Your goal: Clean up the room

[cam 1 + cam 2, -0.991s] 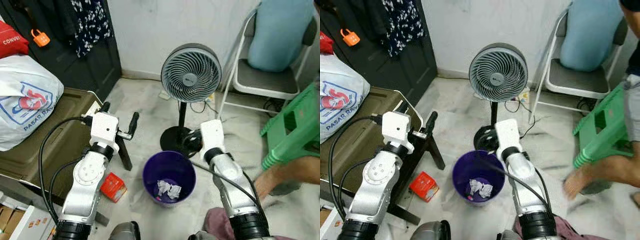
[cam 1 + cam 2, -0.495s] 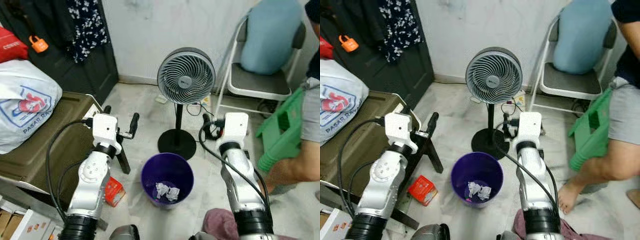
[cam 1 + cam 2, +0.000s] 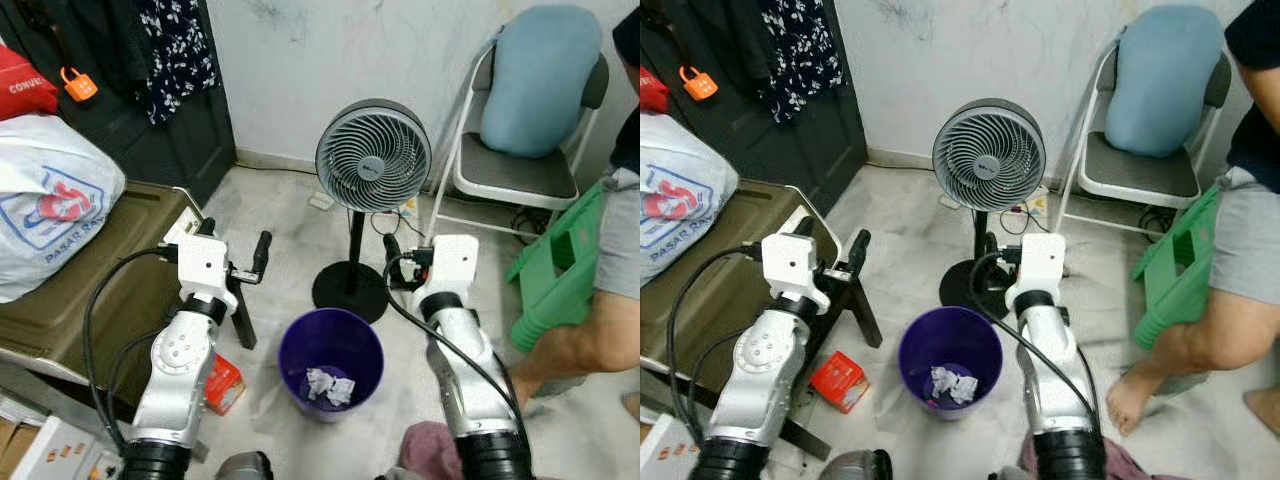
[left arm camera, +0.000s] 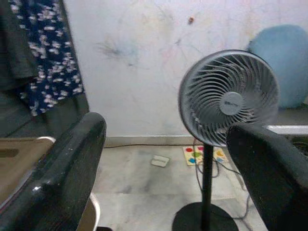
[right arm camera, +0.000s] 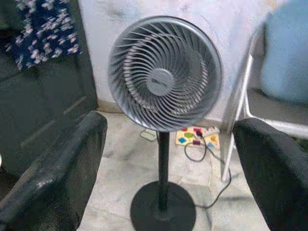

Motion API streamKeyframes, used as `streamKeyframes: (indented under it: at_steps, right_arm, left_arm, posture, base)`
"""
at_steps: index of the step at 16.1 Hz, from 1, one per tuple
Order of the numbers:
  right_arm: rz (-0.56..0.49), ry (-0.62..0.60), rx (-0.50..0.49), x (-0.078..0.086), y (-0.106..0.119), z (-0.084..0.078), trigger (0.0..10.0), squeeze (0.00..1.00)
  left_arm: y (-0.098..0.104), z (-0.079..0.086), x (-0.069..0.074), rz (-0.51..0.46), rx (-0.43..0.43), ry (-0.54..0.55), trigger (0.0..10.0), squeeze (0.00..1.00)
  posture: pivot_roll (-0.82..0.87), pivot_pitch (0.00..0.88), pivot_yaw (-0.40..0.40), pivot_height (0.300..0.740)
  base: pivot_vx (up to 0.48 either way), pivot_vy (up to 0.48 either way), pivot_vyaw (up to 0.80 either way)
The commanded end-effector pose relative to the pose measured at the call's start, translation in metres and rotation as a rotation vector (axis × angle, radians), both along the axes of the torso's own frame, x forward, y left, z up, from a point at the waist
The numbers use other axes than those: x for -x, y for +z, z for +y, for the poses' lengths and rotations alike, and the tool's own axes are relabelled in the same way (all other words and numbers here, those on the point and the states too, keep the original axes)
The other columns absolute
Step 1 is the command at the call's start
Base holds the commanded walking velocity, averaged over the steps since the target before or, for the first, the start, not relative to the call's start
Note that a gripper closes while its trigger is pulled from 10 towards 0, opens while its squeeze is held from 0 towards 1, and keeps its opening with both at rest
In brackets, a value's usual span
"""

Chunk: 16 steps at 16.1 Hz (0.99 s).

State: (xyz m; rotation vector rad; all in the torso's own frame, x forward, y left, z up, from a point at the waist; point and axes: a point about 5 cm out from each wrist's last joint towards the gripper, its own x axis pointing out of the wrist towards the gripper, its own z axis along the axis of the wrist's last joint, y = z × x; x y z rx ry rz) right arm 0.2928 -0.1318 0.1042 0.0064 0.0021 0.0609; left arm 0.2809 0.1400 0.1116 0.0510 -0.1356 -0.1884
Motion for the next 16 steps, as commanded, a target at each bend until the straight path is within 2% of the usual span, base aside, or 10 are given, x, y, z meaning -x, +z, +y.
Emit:
streamKeyframes:
  at_steps: [1, 7, 12, 14, 16]
  right_arm:
    - [-0.034, 0.044, 0.006, -0.0050, 0.0088, 0.0100, 10.0, 0.00]
    - [-0.046, 0.063, 0.002, -0.0033, 0.0117, 0.0127, 10.0, 0.00]
    - [-0.054, 0.087, 0.002, -0.0071, 0.0146, 0.0164, 10.0, 0.00]
    - [-0.056, 0.087, 0.001, -0.0083, 0.0147, 0.0170, 10.0, 0.00]
    - [-0.060, 0.088, 0.001, -0.0088, 0.0153, 0.0173, 10.0, 0.00]
  left_arm:
    - [0.0027, 0.0037, -0.0002, -0.011, -0.007, 0.026, 10.0, 0.00]
    - [0.0033, -0.0013, -0.0005, -0.014, -0.015, 0.007, 10.0, 0.00]
    - [0.0057, 0.0045, -0.0033, -0.032, -0.034, 0.083, 10.0, 0.00]
    - [0.0079, 0.0041, -0.0029, -0.053, -0.095, 0.104, 10.0, 0.00]
    - [0.0074, 0.0048, -0.0036, -0.050, -0.086, 0.106, 10.0, 0.00]
  posture:
    - [0.00, 0.000, 0.002, 0.740]
    - [0.00, 0.000, 0.000, 0.740]
    - [0.01, 0.000, -0.010, 0.740]
    - [0.01, 0.000, -0.008, 0.740]
    - [0.01, 0.000, -0.005, 0.740]
  base:
    - [0.000, 0.000, 0.80]
    - [0.000, 0.000, 0.80]
    - [0.000, 0.000, 0.80]
    - [0.000, 0.000, 0.80]
    - [0.000, 0.000, 0.80]
